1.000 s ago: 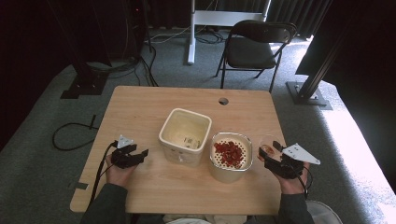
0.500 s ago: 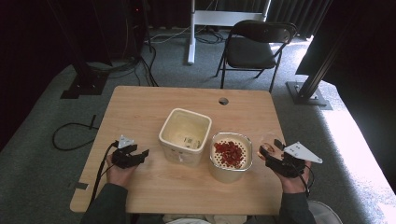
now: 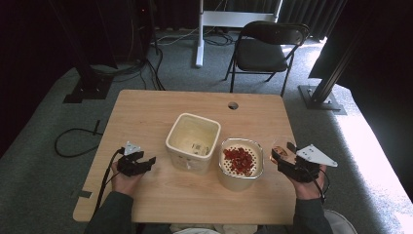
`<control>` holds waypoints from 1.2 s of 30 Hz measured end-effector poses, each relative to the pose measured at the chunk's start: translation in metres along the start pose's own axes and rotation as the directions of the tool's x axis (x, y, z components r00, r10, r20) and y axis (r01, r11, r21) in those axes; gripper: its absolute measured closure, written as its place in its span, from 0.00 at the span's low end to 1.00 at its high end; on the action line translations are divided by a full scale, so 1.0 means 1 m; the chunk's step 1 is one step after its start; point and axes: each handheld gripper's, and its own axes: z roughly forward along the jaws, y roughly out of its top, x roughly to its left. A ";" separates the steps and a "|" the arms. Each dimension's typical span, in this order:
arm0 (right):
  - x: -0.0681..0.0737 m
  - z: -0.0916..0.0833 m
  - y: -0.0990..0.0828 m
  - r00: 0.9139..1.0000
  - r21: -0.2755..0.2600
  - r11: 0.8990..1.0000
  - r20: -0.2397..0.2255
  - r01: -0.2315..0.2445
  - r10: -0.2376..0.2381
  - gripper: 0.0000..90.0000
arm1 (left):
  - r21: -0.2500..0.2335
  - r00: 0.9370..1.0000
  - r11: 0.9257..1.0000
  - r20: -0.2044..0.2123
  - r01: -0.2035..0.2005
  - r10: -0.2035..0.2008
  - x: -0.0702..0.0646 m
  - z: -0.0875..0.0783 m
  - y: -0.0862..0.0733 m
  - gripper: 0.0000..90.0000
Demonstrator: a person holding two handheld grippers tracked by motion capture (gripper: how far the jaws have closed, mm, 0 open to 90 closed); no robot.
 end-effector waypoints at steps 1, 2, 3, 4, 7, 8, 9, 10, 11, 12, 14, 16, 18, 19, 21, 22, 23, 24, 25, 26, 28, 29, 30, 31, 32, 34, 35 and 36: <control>0.000 0.000 -0.001 1.000 -0.001 1.000 -0.007 -0.006 0.006 0.40 | 0.001 1.000 1.000 0.001 0.000 0.000 0.000 0.000 0.000 0.44; 0.001 0.000 -0.001 1.000 0.000 1.000 -0.023 -0.008 0.008 0.40 | 0.004 1.000 1.000 0.001 0.000 0.000 0.000 0.001 0.000 0.44; 0.003 0.000 -0.001 1.000 0.000 1.000 -0.025 -0.001 0.001 0.40 | 0.006 1.000 1.000 0.001 0.001 -0.001 0.000 0.002 0.000 0.44; 0.005 0.000 -0.001 1.000 -0.003 1.000 -0.014 0.010 -0.010 0.40 | 0.011 1.000 1.000 0.001 -0.001 0.001 0.000 0.002 0.000 0.44; 0.003 -0.003 -0.003 1.000 -0.010 1.000 -0.009 -0.002 0.002 0.40 | 0.010 1.000 1.000 0.002 -0.009 0.009 -0.002 0.002 0.000 0.44; 0.003 -0.002 -0.003 1.000 -0.007 1.000 -0.020 -0.011 0.010 0.40 | 0.011 1.000 1.000 0.003 -0.010 0.010 -0.002 0.002 0.000 0.44; 0.003 -0.002 -0.003 1.000 -0.002 1.000 -0.022 -0.006 0.006 0.40 | 0.013 1.000 1.000 0.002 -0.007 0.007 -0.002 0.002 0.000 0.44; 0.004 -0.001 -0.003 1.000 0.002 1.000 -0.017 0.001 -0.001 0.40 | 0.015 1.000 1.000 0.003 -0.006 0.006 -0.002 0.003 0.000 0.44; 0.005 0.000 -0.002 1.000 0.002 1.000 -0.014 0.002 -0.002 0.40 | 0.014 1.000 1.000 0.003 -0.005 0.005 -0.002 0.003 -0.001 0.44; 0.006 0.000 -0.001 1.000 0.003 1.000 -0.018 0.000 0.000 0.40 | 0.013 1.000 1.000 0.003 -0.006 0.006 -0.002 0.002 -0.001 0.44; 0.008 0.002 0.002 1.000 0.011 1.000 -0.009 0.020 -0.020 0.40 | 0.012 1.000 1.000 0.002 -0.007 0.007 -0.002 0.002 -0.001 0.44; 0.011 0.005 0.006 0.999 0.028 0.998 -0.001 0.050 -0.050 0.40 | 0.013 1.000 1.000 0.003 -0.002 0.002 -0.001 0.002 -0.001 0.44; 0.015 0.007 0.010 0.995 0.056 0.994 0.027 0.094 -0.095 0.40 | 0.014 1.000 1.000 0.004 -0.001 0.001 -0.001 0.002 -0.001 0.44; 0.016 0.008 0.011 0.994 0.062 0.993 0.031 0.101 -0.103 0.40 | 0.013 1.000 1.000 0.004 -0.001 0.001 -0.001 0.002 -0.001 0.44; 0.016 0.009 0.014 0.993 0.073 0.991 0.034 0.111 -0.114 0.40 | 0.014 1.000 1.000 0.004 -0.002 0.002 -0.001 0.002 -0.001 0.44; 0.017 0.010 0.016 0.990 0.084 0.988 0.045 0.127 -0.131 0.40 | 0.015 1.000 1.000 0.004 -0.003 0.002 -0.001 0.002 -0.001 0.44; 0.018 0.011 0.017 0.987 0.096 0.985 0.060 0.145 -0.152 0.40 | 0.014 1.000 1.000 0.004 -0.002 0.002 -0.001 0.002 -0.001 0.44; 0.020 0.012 0.018 0.983 0.107 0.981 0.068 0.163 -0.171 0.40 | 0.014 1.000 1.000 0.004 -0.002 0.002 -0.001 0.002 -0.001 0.44; 0.021 0.012 0.020 0.980 0.112 0.978 0.071 0.177 -0.185 0.40 | 0.015 1.000 1.000 0.004 -0.002 0.002 -0.001 0.002 -0.001 0.44; 0.022 0.013 0.022 0.977 0.116 0.975 0.073 0.192 -0.201 0.40 | 0.015 1.000 1.000 0.003 -0.003 0.003 -0.001 0.002 -0.001 0.44; 0.026 0.014 0.025 0.964 0.132 0.962 0.087 0.240 -0.252 0.40 | 0.015 1.000 1.000 0.004 -0.002 0.002 -0.001 0.002 -0.001 0.44; 0.029 0.014 0.027 0.955 0.142 0.953 0.097 0.267 -0.281 0.40 | 0.015 1.000 1.000 0.004 -0.002 0.002 -0.001 0.003 -0.001 0.44; 0.032 0.014 0.029 0.944 0.150 0.943 0.104 0.298 -0.314 0.40 | 0.014 1.000 1.000 0.004 -0.001 0.001 -0.001 0.003 -0.001 0.44; 0.036 0.015 0.030 0.931 0.158 0.932 0.113 0.327 -0.346 0.40 | 0.015 1.000 1.000 0.004 -0.001 0.001 -0.001 0.003 -0.001 0.44; 0.039 0.015 0.032 0.918 0.168 0.919 0.119 0.357 -0.378 0.40 | 0.015 1.000 1.000 0.004 -0.001 0.001 -0.001 0.003 -0.001 0.44; 0.046 0.017 0.035 0.887 0.191 0.889 0.131 0.416 -0.443 0.40 | 0.013 1.000 1.000 0.005 0.000 0.000 -0.001 0.002 -0.001 0.44; 0.046 0.017 0.035 0.887 0.191 0.889 0.131 0.416 -0.443 0.40 | 0.013 1.000 1.000 0.005 0.000 0.000 -0.001 0.002 -0.001 0.44; 0.048 0.018 0.036 0.869 0.200 0.872 0.135 0.446 -0.476 0.39 | 0.010 1.000 1.000 0.003 0.000 0.000 0.000 0.002 -0.001 0.44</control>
